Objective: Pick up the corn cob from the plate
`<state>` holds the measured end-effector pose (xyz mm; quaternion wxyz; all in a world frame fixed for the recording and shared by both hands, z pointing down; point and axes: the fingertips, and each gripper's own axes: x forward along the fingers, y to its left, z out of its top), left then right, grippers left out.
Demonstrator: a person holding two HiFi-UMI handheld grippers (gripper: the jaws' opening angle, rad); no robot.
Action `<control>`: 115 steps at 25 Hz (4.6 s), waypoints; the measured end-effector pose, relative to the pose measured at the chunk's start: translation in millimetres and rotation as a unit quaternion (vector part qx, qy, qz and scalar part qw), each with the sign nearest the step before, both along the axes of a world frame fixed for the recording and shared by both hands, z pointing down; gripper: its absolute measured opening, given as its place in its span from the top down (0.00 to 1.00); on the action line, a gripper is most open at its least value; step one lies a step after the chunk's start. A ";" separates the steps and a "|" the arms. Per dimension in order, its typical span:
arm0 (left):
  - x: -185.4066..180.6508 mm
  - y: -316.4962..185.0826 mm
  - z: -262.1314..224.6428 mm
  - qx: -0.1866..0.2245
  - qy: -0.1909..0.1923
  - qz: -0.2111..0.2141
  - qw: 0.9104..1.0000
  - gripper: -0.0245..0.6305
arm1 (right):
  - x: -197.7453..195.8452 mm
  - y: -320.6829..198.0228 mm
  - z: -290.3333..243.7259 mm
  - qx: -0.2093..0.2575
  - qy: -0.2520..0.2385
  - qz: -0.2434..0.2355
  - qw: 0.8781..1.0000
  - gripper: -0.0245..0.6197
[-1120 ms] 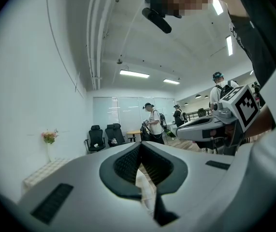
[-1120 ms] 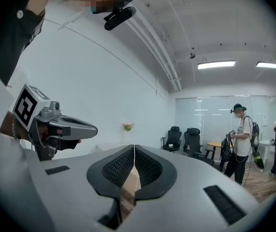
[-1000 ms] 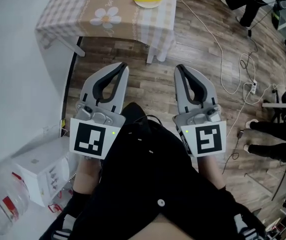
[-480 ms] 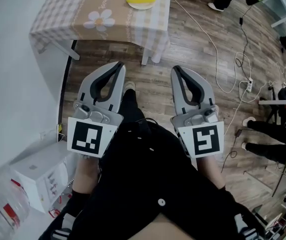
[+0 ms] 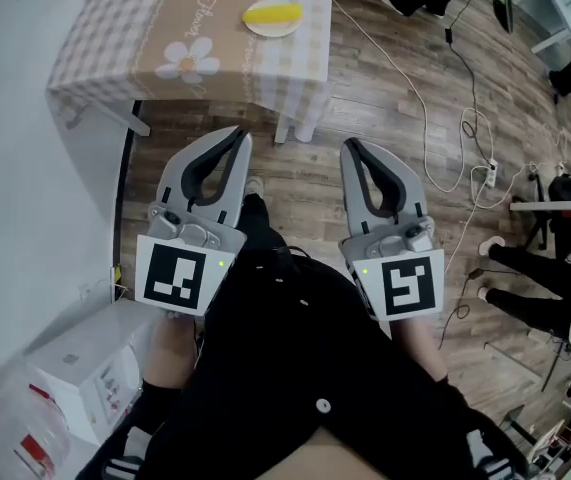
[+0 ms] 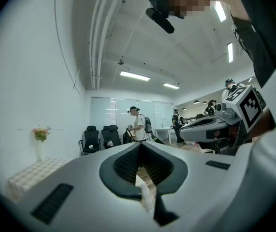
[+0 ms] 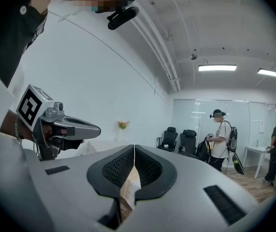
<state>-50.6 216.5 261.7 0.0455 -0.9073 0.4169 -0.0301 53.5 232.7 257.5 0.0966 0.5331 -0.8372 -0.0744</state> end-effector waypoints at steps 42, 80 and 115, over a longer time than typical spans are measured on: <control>-22.3 -298.0 -13.6 0.002 0.022 0.082 0.996 0.94 | -15.7 -267.3 -10.8 -0.032 0.008 0.099 0.995 0.90; -5.6 -359.2 48.3 -0.075 -0.026 0.069 0.994 0.94 | -14.1 -325.7 26.0 -0.060 0.002 0.069 0.996 0.90; 83.3 -440.1 222.7 -0.135 -0.320 0.191 0.918 0.55 | 47.7 -389.3 71.9 -0.128 -0.009 0.031 0.991 0.90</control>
